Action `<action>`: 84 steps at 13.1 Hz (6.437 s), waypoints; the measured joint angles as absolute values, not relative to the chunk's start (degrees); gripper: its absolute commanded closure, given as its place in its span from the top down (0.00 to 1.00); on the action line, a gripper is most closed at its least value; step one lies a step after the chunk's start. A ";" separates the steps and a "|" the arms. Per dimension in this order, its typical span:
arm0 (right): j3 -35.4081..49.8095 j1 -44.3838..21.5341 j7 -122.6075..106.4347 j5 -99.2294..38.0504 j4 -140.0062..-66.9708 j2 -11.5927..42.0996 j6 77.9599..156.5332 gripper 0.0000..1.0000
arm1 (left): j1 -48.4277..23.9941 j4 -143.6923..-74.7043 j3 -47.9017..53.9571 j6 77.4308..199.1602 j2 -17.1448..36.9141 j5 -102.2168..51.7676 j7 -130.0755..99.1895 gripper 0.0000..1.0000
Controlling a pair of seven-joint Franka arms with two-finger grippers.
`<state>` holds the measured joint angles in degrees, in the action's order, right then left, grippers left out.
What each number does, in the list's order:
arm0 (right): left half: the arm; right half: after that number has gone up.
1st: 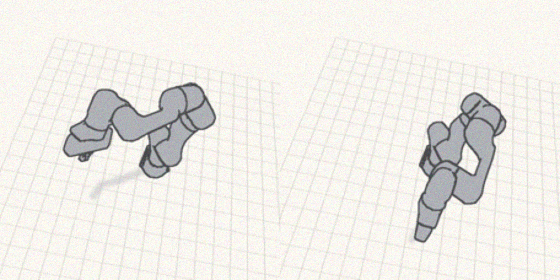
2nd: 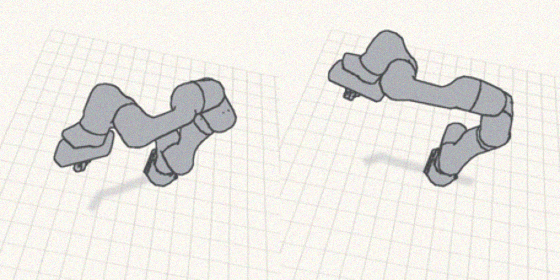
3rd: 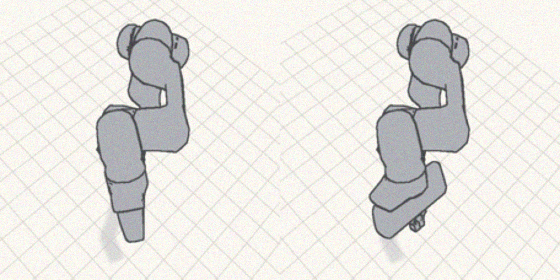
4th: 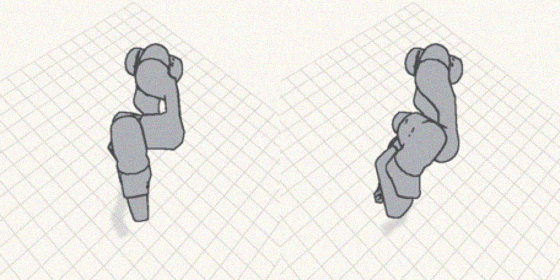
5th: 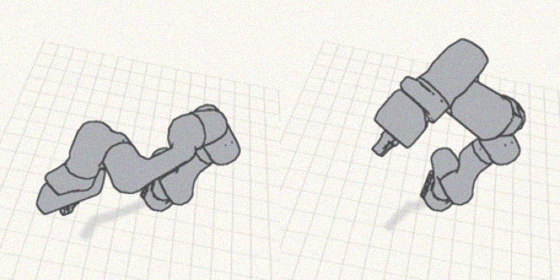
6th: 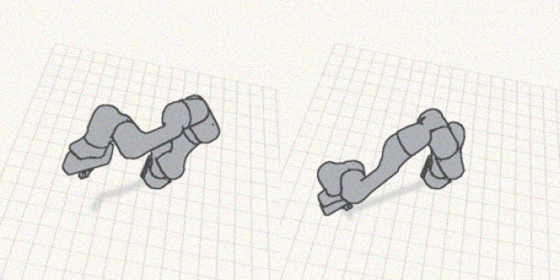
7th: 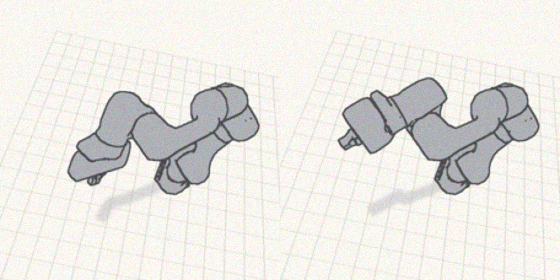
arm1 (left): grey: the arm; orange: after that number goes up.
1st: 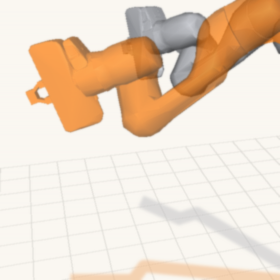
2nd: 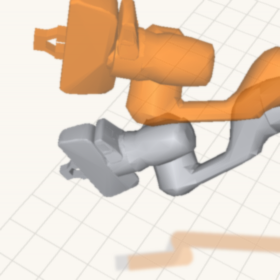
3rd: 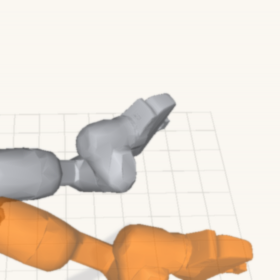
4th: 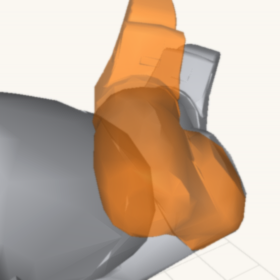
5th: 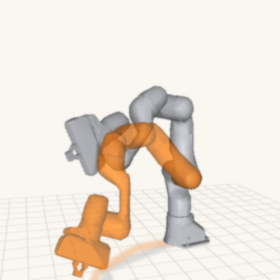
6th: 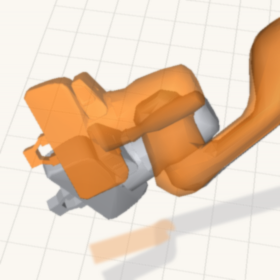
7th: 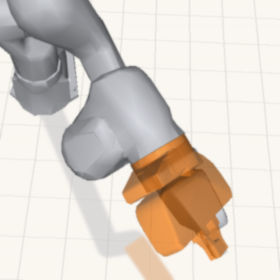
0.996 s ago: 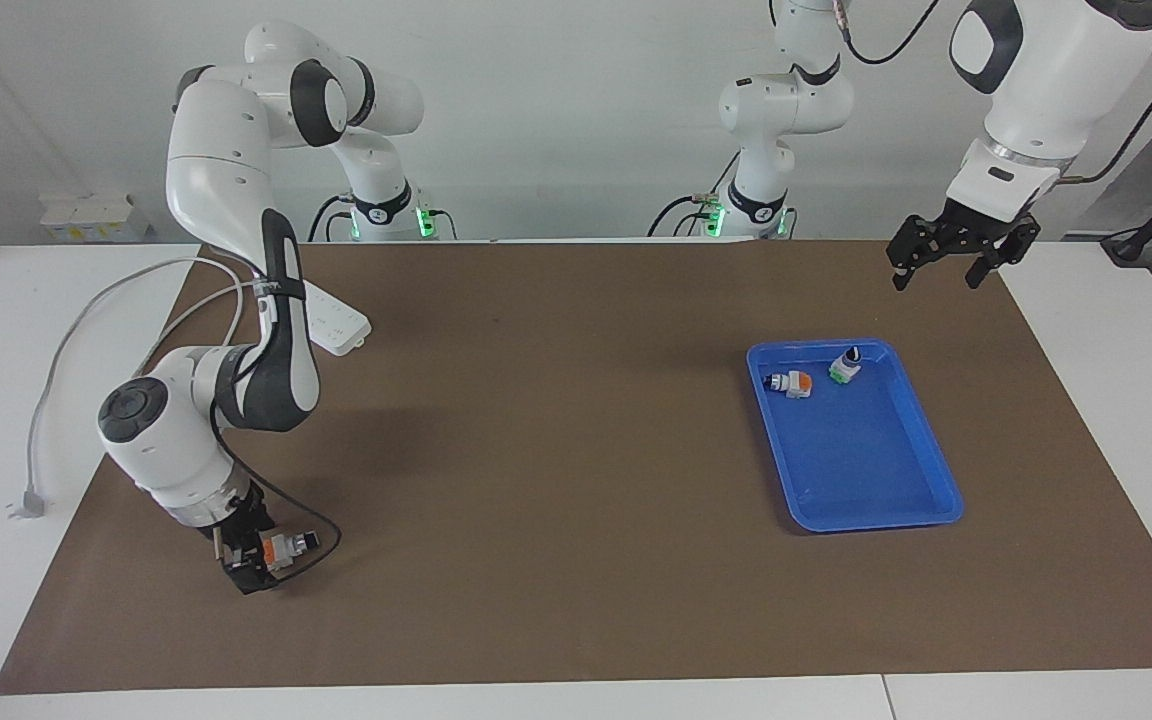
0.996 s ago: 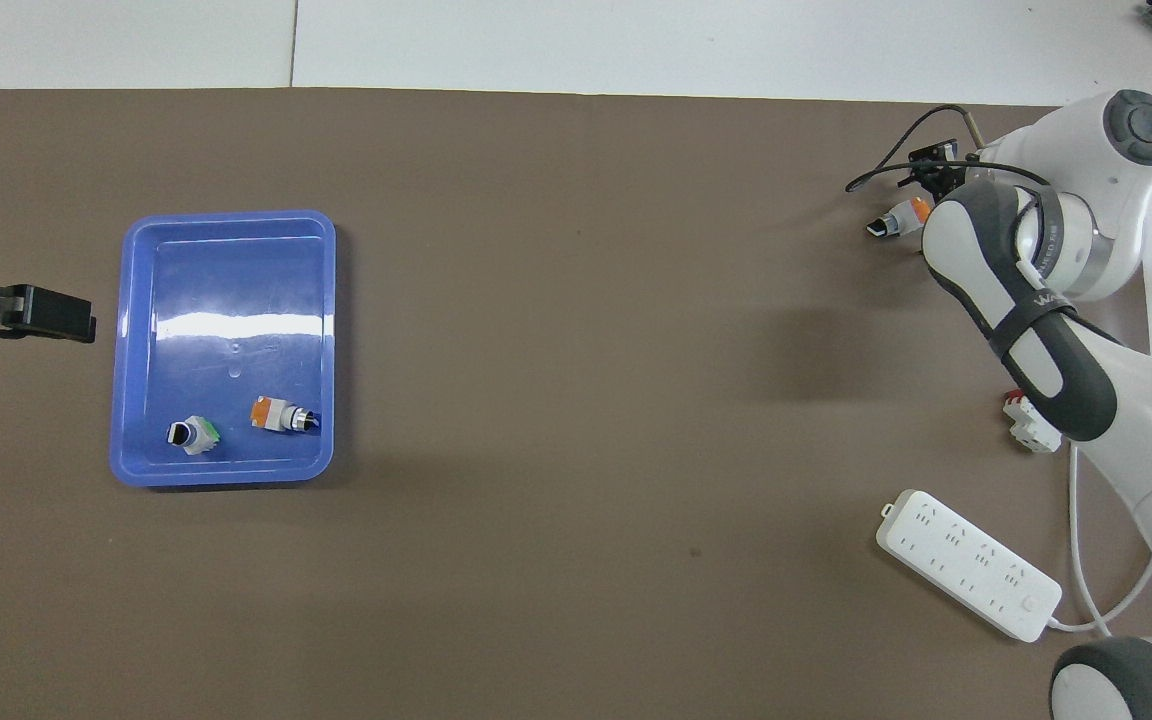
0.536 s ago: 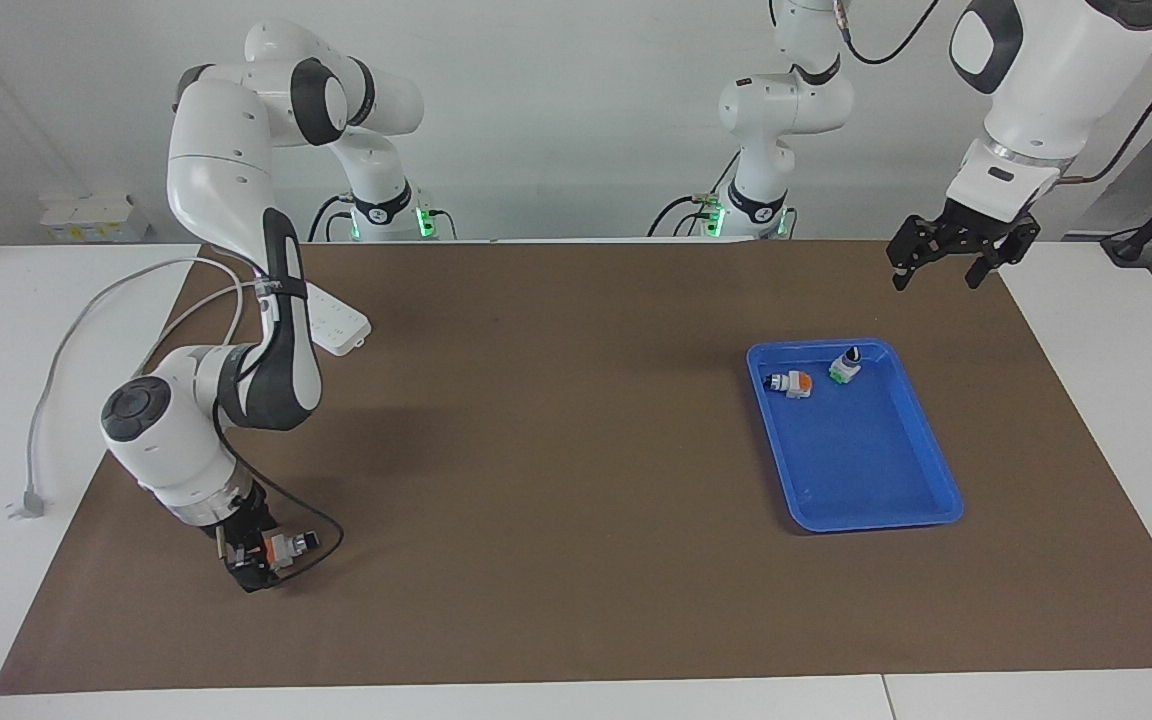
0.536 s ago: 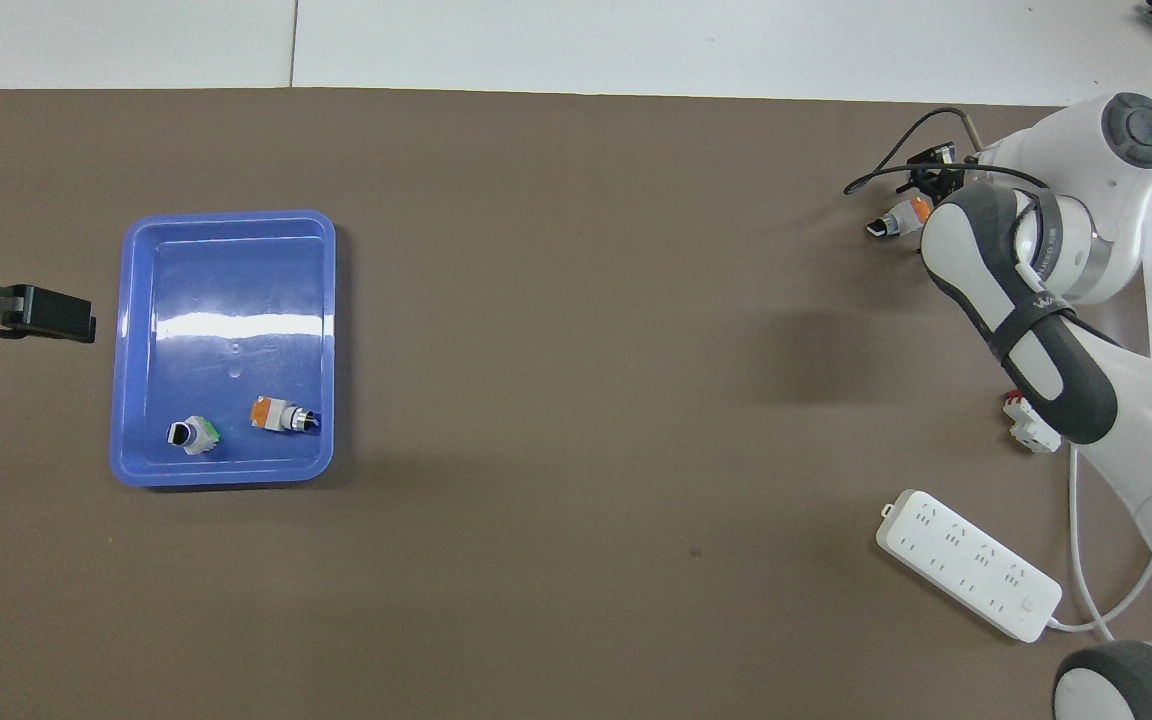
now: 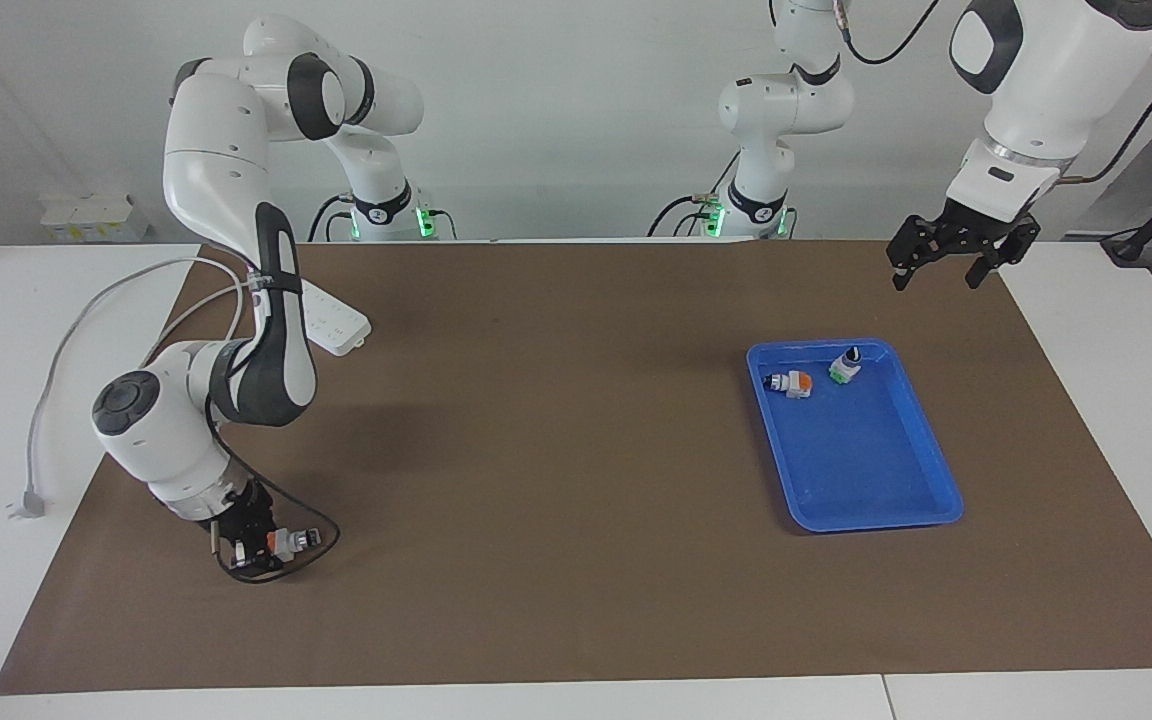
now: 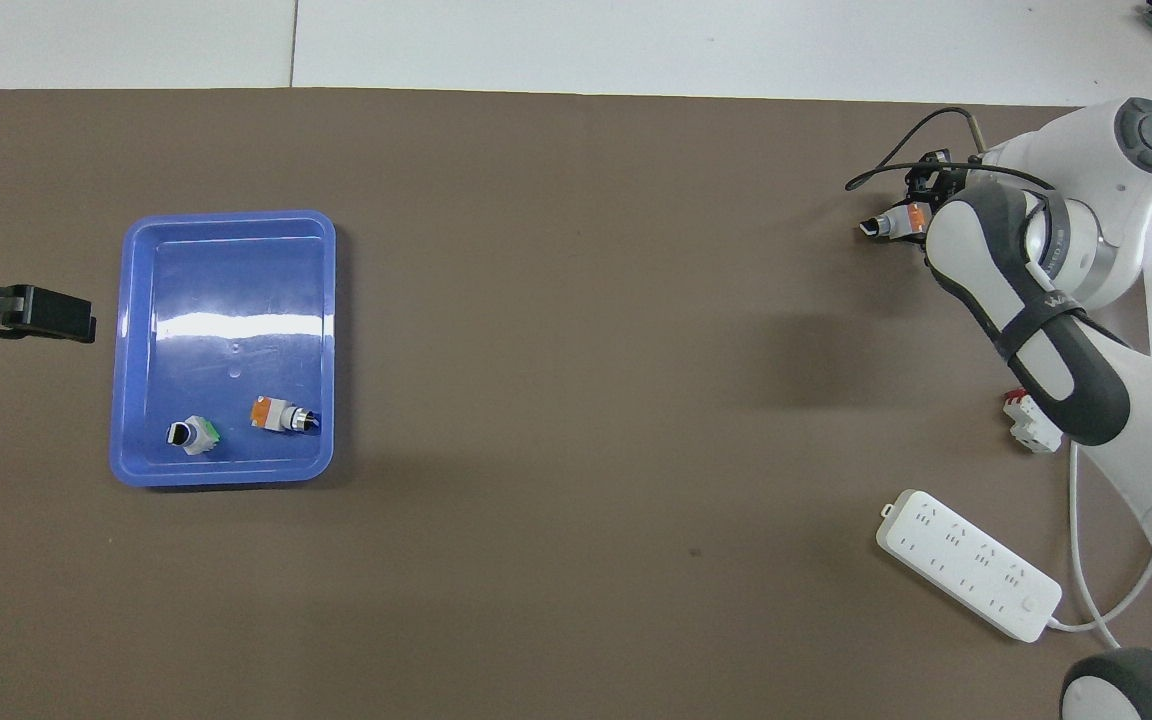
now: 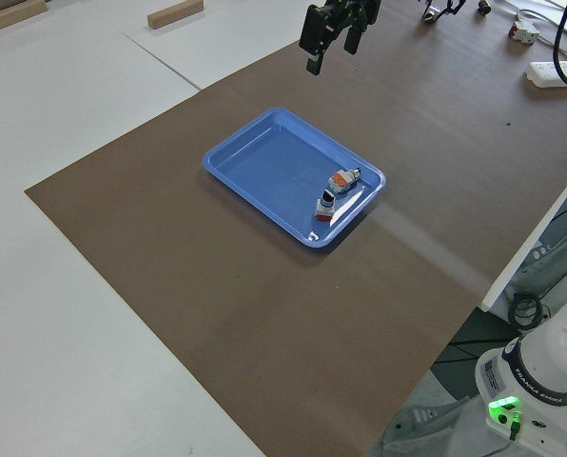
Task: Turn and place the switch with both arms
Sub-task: 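Close the right gripper on the switch and lift it, then carry the switch toward the center while the left gripper reaches toward it, then close the left gripper on the switch end held by the right gripper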
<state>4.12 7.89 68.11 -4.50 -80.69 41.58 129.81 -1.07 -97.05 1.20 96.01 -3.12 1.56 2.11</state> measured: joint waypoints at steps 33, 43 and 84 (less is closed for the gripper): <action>5.79 -17.32 93.35 -46.63 -102.87 2.04 121.96 0.00 | -12.62 -107.40 4.13 111.50 -7.66 -43.09 -46.49 0.66; 5.81 -20.03 93.56 -46.64 -102.93 2.69 122.98 0.00 | -16.40 -107.31 5.14 116.01 -7.67 -47.52 -49.44 0.49; 5.59 -20.39 93.55 -46.62 -103.32 2.74 123.67 0.00 | -18.11 -106.79 7.55 123.56 -7.03 -42.65 -33.46 0.03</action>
